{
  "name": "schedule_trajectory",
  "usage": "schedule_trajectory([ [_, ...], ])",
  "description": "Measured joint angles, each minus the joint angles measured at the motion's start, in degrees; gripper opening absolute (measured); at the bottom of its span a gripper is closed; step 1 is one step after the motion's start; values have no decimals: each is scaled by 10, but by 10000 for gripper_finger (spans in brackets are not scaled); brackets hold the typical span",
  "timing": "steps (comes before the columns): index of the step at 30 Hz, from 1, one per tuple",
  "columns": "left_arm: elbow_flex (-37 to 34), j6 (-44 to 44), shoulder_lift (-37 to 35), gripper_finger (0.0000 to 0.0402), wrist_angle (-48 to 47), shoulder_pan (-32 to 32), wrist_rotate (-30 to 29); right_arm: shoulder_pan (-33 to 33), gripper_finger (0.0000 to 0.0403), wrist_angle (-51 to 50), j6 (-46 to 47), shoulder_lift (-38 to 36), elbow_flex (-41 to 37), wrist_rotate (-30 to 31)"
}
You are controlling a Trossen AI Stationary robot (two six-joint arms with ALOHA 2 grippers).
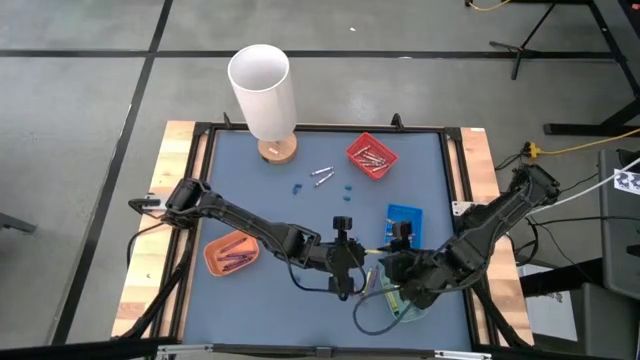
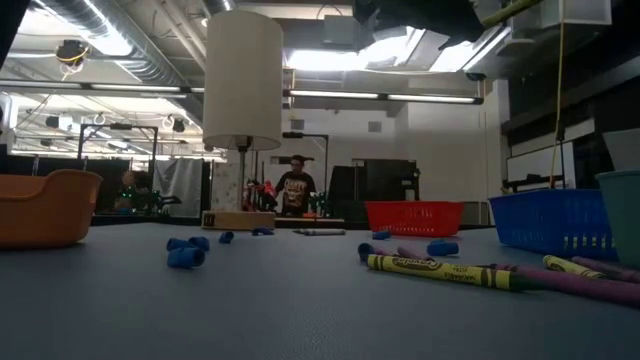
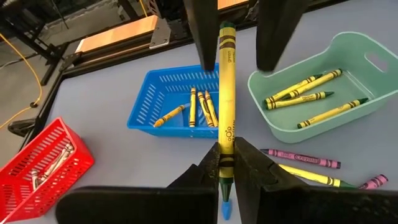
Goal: Sort crayons
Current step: Put the green crayon into the green bin
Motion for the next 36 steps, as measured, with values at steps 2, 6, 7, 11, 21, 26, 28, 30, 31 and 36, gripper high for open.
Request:
schedule_trajectory([
  [2, 0, 0, 0, 12, 1, 0, 0, -8, 131, 2, -1, 8, 0, -1],
  [6, 0, 0, 0, 12, 2, 0, 0, -17, 131, 1, -1, 19, 0, -1],
  [7, 0, 0, 0, 12, 2, 0, 0, -16, 131, 1, -1, 20, 0, 0],
  [11, 0, 0, 0, 12, 3, 0, 0, -17, 131, 2, -1, 22, 0, 0],
  [21, 0, 0, 0, 12, 3, 0, 0, -17, 131, 2, -1, 22, 0, 0],
  [26, 0, 1, 0, 12, 3, 0, 0, -17, 131, 2, -1, 22, 0, 0],
  [28, 0, 1, 0, 12, 3, 0, 0, -17, 130, 2, -1, 22, 0, 0],
  [30, 0, 1, 0, 12, 3, 0, 0, -17, 121, 2, -1, 22, 0, 0],
  [31, 0, 1, 0, 12, 3, 0, 0, -17, 114, 2, -1, 22, 0, 0],
  [36, 0, 1, 0, 12, 3, 0, 0, -17, 65, 2, -1, 22, 0, 0],
])
